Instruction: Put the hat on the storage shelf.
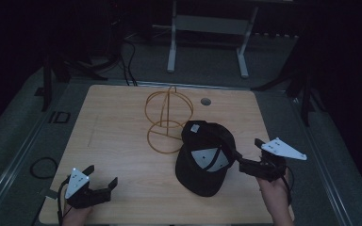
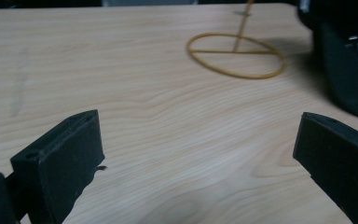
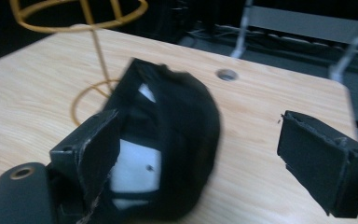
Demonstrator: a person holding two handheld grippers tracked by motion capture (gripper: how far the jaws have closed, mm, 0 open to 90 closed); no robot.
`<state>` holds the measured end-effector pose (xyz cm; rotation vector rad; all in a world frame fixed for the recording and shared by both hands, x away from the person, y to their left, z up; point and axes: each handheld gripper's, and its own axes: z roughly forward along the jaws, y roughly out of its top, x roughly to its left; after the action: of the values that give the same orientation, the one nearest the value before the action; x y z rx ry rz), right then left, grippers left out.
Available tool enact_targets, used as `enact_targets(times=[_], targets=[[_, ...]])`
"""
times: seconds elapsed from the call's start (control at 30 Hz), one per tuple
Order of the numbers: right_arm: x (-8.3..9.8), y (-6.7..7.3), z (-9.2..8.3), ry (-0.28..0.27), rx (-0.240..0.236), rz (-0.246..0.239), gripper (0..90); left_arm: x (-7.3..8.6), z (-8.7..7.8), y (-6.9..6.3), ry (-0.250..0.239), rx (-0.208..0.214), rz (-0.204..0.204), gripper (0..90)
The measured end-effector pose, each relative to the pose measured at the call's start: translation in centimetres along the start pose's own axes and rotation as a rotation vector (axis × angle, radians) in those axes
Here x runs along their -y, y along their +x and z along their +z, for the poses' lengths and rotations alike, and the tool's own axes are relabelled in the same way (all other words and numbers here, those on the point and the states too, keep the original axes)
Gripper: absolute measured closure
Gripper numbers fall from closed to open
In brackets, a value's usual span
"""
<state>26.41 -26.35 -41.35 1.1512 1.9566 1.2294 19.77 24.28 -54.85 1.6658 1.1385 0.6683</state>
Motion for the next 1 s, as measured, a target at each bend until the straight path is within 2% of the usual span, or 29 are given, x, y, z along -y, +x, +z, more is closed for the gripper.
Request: enact_targets(times=[0.07,0.23,0.27,0.33,0.4,0.5,0.53,0.57,0.6,0.63,0.67,0.73,0.8,0.9,1.0], targets=[[-0.6,0.6,0.8,-0.001,-0.037,-0.019,11.0,0.0,0.0,-0.3,0.006,0.012,0.015,2.0],[-1.0,2.0,3.4,0.072,-0.04,-0.069,13.2,0.0,0.2,-0.6,0.015,0.016,0.023,2.0],[-0.8,2.2,4.0,0.095,-0.029,-0.077,13.5,0.0,0.2,-0.7,0.015,0.019,0.025,2.0],[-0.5,2.3,5.0,0.121,-0.007,-0.092,21.3,0.1,0.2,-0.8,0.019,0.016,0.035,2.1],[-0.1,2.2,6.0,0.138,0.056,-0.103,24.8,0.1,0.3,-0.9,0.022,0.023,0.038,2.4],[0.8,1.4,7.5,0.193,0.101,-0.064,34.1,0.1,0.5,-1.0,0.032,0.028,0.039,2.4],[1.1,1.2,7.8,0.208,0.1,-0.064,39.5,0.1,0.5,-1.0,0.038,0.033,0.036,2.4],[1.4,1.1,8.0,0.209,0.101,-0.058,48.1,0.1,0.5,-1.0,0.042,0.04,0.034,2.3],[1.6,1.1,7.9,0.201,0.12,-0.063,54.0,0.1,0.5,-1.0,0.05,0.047,0.033,2.4],[1.9,1.1,7.9,0.201,0.164,-0.087,66.1,0.2,0.5,-1.1,0.052,0.048,0.034,2.3],[2.1,0.9,7.9,0.202,0.159,-0.087,75.0,0.1,0.5,-1.1,0.052,0.051,0.035,2.4],[2.3,0.7,7.9,0.187,0.172,-0.061,85.8,0.1,0.6,-1.2,0.051,0.048,0.034,2.4],[2.5,0.4,7.9,0.174,0.182,-0.052,86.7,0.0,0.6,-1.2,0.049,0.047,0.031,2.4],[2.4,0.2,7.6,0.127,0.169,-0.01,86.9,0.0,0.6,-1.3,0.053,0.049,0.031,2.4],[1.9,0.4,7.3,0.101,0.15,-0.01,87.2,0.1,0.7,-1.3,0.062,0.042,0.04,2.4]])
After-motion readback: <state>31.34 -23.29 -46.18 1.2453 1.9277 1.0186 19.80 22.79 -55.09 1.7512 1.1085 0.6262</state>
